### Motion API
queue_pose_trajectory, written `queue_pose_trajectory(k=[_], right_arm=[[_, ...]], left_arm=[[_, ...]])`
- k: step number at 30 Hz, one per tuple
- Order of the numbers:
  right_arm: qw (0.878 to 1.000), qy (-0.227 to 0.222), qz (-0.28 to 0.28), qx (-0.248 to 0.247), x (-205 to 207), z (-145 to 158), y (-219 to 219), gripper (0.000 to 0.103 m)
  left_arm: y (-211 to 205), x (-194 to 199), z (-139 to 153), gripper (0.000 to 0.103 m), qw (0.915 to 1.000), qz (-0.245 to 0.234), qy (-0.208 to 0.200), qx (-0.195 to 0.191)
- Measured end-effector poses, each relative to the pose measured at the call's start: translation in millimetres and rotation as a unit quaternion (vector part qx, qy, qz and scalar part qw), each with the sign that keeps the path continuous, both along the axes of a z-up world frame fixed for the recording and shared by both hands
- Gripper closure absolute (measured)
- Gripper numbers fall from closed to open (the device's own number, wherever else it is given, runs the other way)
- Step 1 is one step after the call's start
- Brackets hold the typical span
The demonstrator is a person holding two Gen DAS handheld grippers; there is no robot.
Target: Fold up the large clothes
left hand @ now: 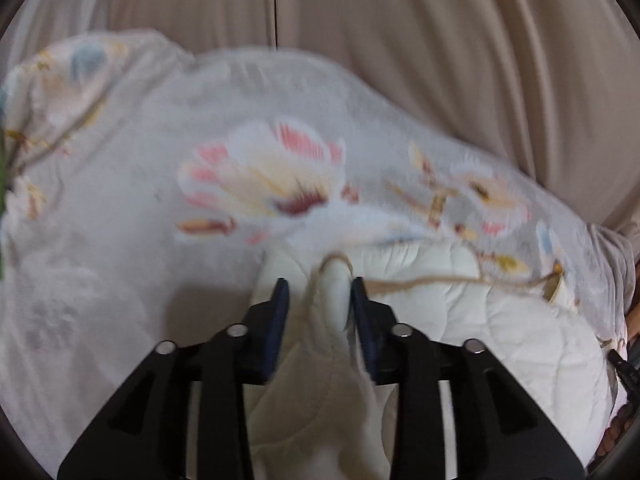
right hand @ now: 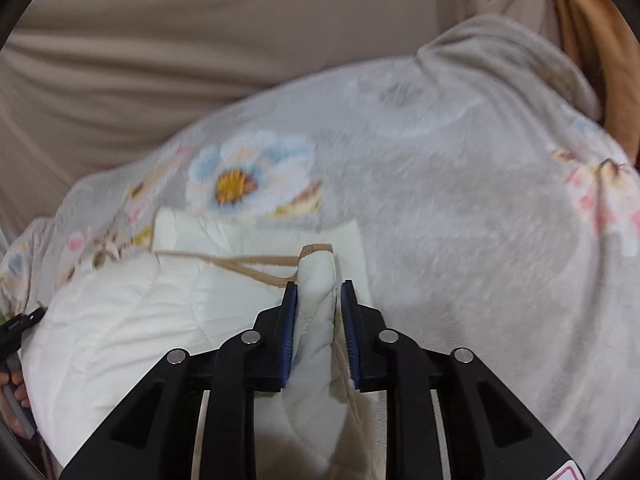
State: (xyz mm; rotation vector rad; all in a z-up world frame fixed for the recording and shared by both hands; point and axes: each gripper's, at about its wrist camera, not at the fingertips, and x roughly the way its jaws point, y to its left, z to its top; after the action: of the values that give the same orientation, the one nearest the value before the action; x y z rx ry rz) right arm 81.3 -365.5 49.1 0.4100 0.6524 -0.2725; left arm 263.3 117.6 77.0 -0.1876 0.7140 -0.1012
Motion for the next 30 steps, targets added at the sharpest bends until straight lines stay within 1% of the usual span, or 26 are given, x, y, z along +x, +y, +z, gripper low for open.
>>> queue_pose_trajectory(k=[1, 3, 5, 6, 7, 8, 10, 11, 12, 13, 14, 15, 16, 17, 19, 21, 22, 24, 26, 27, 28, 30], right_arm=[[1.000, -0.012, -0.004, -0.008, -5, 12, 1, 0.075], [0.998, -0.049, 0.016, -0.026, -12, 37, 21, 0.075], [0.994, -0.075, 0.067, -0.036, -11, 54, 53, 0.075], [0.990, -0.082, 0.111, -0.041, -8, 59, 77, 0.075], [0.984, -0.083, 0.152, -0.042, -5, 60, 99, 0.075], [0.975, -0.080, 0.205, -0.040, -1, 57, 128, 0.075], [0.958, -0.064, 0.275, -0.041, 4, 44, 170, 0.075], [0.951, -0.050, 0.302, -0.054, 7, 34, 190, 0.079], [0.947, -0.040, 0.312, -0.069, 8, 25, 202, 0.080], [0.944, -0.027, 0.315, -0.090, 9, 17, 210, 0.082], [0.944, -0.015, 0.311, -0.108, 11, 9, 212, 0.082], [0.947, -0.007, 0.297, -0.117, 14, 2, 206, 0.082], [0.953, -0.002, 0.280, -0.115, 17, -2, 192, 0.086], [0.959, 0.002, 0.262, -0.106, 19, -4, 178, 0.086], [0.975, 0.012, 0.207, -0.074, 23, -7, 133, 0.088], [0.986, 0.022, 0.152, -0.058, 25, -12, 92, 0.090], [0.990, 0.030, 0.125, -0.055, 26, -16, 73, 0.091], [0.995, 0.042, 0.085, -0.037, 27, -25, 44, 0.094], [0.996, 0.045, 0.077, -0.004, 28, -32, 27, 0.097], [0.996, 0.048, 0.075, 0.009, 32, -31, 23, 0.098], [0.996, 0.048, 0.071, 0.007, 32, -28, 24, 0.098], [0.997, 0.034, 0.075, -0.007, 32, -15, 32, 0.094]], left_arm=[[0, -9, 14, 0.062, 0.9997, 0.004, -0.022, 0.007], [-13, -26, 39, 0.062, 0.9982, -0.021, -0.054, 0.014], [-34, -38, 56, 0.060, 0.9953, -0.068, -0.068, 0.012], [-53, -47, 62, 0.054, 0.9916, -0.107, -0.072, 0.011], [-68, -54, 62, 0.051, 0.9880, -0.137, -0.070, 0.011], [-87, -60, 59, 0.051, 0.9834, -0.170, -0.063, 0.013], [-117, -67, 45, 0.051, 0.9755, -0.216, -0.039, 0.016], [-130, -68, 34, 0.051, 0.9727, -0.230, -0.025, 0.021], [-141, -68, 20, 0.051, 0.9708, -0.238, -0.010, 0.030], [-144, -65, 10, 0.051, 0.9703, -0.240, 0.001, 0.034], [-144, -62, 0, 0.051, 0.9701, -0.240, 0.011, 0.036], [-142, -58, -8, 0.051, 0.9705, -0.237, 0.018, 0.039], [-134, -54, -14, 0.051, 0.9720, -0.230, 0.019, 0.042], [-123, -50, -16, 0.051, 0.9750, -0.217, 0.015, 0.044], [-103, -42, -18, 0.051, 0.9807, -0.190, 0.012, 0.046], [-80, -33, -18, 0.051, 0.9871, -0.150, 0.009, 0.055], [-67, -25, -19, 0.051, 0.9900, -0.130, 0.011, 0.054], [-44, -11, -19, 0.051, 0.9943, -0.096, 0.015, 0.045], [-30, 5, -21, 0.051, 0.9959, -0.080, 0.026, 0.033], [-26, 14, -24, 0.051, 0.9962, -0.075, 0.035, 0.026], [-24, 19, -24, 0.051, 0.9959, -0.076, 0.042, 0.026], [-29, 25, -25, 0.051, 0.9956, -0.071, 0.042, 0.044]])
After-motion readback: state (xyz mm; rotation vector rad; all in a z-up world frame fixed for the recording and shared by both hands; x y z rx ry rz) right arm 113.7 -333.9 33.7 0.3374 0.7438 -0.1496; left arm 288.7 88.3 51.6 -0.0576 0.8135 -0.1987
